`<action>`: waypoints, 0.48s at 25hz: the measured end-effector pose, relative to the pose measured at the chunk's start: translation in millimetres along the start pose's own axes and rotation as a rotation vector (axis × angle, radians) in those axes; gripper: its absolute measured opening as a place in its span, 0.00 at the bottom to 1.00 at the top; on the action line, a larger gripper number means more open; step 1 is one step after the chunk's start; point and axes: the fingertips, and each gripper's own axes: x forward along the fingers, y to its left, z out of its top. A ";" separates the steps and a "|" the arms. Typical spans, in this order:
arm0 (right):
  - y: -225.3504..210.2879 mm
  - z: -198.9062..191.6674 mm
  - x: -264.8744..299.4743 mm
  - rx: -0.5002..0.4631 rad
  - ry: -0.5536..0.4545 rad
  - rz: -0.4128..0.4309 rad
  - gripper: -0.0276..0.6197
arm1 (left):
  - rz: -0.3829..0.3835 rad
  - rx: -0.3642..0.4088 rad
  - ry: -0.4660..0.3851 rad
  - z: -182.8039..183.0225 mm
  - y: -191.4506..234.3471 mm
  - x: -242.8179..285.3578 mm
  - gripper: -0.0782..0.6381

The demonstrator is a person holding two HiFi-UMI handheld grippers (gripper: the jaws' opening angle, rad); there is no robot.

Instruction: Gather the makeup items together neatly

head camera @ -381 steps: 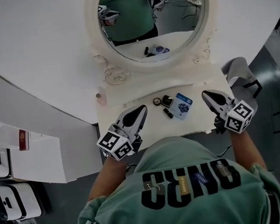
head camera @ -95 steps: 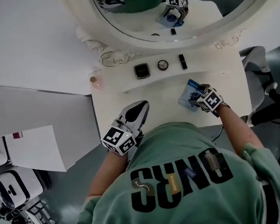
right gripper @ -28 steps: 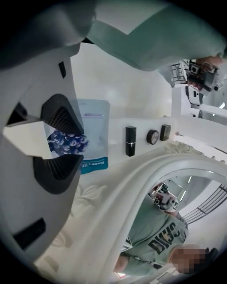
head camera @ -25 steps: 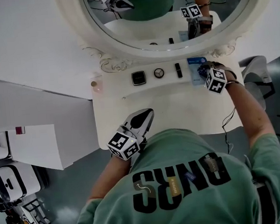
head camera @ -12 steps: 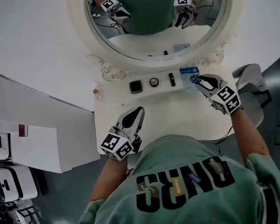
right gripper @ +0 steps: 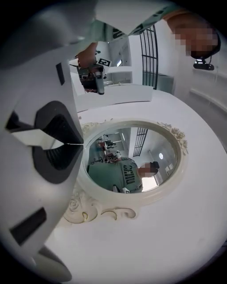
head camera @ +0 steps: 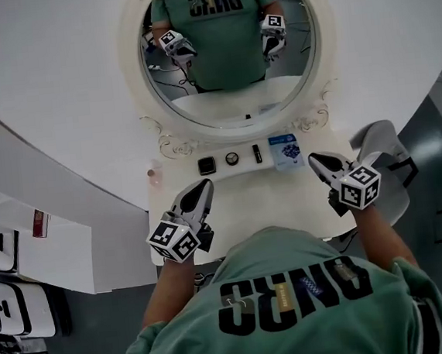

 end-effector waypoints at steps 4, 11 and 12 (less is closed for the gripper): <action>-3.9 -14.6 -13.6 0.139 -0.030 0.021 0.03 | -0.005 -0.021 0.018 -13.0 -9.7 1.6 0.12; -9.5 -29.2 -21.6 0.142 0.009 -0.003 0.03 | -0.002 -0.028 0.039 -24.6 -16.7 -4.2 0.12; -9.9 -28.6 -21.3 0.134 0.011 -0.005 0.03 | 0.000 -0.028 0.039 -24.6 -16.7 -5.8 0.12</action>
